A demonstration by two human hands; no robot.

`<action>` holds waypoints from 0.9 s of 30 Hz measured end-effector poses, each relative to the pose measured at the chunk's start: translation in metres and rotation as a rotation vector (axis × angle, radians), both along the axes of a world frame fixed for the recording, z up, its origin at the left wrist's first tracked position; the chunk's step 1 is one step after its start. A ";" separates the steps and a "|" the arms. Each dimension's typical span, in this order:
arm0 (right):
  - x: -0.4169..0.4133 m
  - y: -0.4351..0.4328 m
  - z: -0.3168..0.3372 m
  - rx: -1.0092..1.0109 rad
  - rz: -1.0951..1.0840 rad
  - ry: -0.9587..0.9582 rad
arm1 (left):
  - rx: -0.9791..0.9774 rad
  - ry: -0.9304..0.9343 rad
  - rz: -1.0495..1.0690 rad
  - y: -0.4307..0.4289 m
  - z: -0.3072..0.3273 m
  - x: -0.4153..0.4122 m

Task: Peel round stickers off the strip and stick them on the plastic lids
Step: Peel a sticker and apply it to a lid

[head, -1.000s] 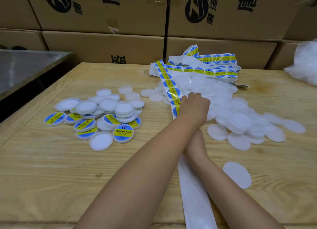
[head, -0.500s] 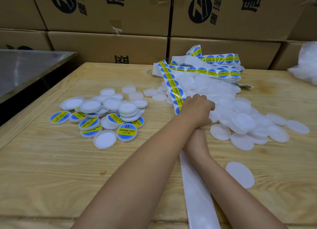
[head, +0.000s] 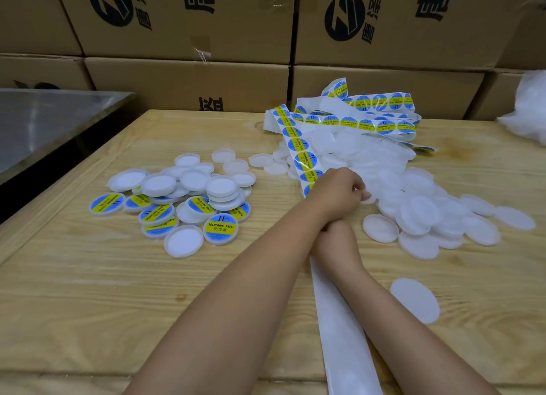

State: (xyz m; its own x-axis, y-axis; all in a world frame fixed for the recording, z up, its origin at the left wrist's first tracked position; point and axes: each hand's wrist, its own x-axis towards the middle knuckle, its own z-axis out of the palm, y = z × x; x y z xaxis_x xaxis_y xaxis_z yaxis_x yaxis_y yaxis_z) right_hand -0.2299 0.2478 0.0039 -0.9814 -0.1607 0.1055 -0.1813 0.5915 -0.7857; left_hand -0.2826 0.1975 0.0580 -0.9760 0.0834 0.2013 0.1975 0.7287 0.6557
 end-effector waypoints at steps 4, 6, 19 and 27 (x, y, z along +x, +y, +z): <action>0.003 0.000 0.004 -0.116 -0.012 0.017 | 0.223 0.114 0.064 -0.003 -0.004 0.008; 0.004 -0.001 0.004 -0.132 0.000 -0.006 | 0.363 0.136 0.114 -0.005 -0.004 0.010; 0.004 -0.004 0.004 -0.508 -0.020 -0.119 | 0.611 0.229 0.280 -0.086 -0.036 0.055; 0.003 -0.001 0.003 -0.382 0.034 -0.044 | 0.215 0.067 0.122 -0.100 -0.046 0.067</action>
State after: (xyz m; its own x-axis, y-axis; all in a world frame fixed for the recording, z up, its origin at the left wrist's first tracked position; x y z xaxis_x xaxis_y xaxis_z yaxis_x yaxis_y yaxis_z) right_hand -0.2266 0.2469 0.0065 -0.9810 -0.1503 0.1224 -0.1573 0.2486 -0.9557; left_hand -0.2152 0.0972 0.0124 -0.9600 -0.0861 0.2664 0.1650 0.5947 0.7868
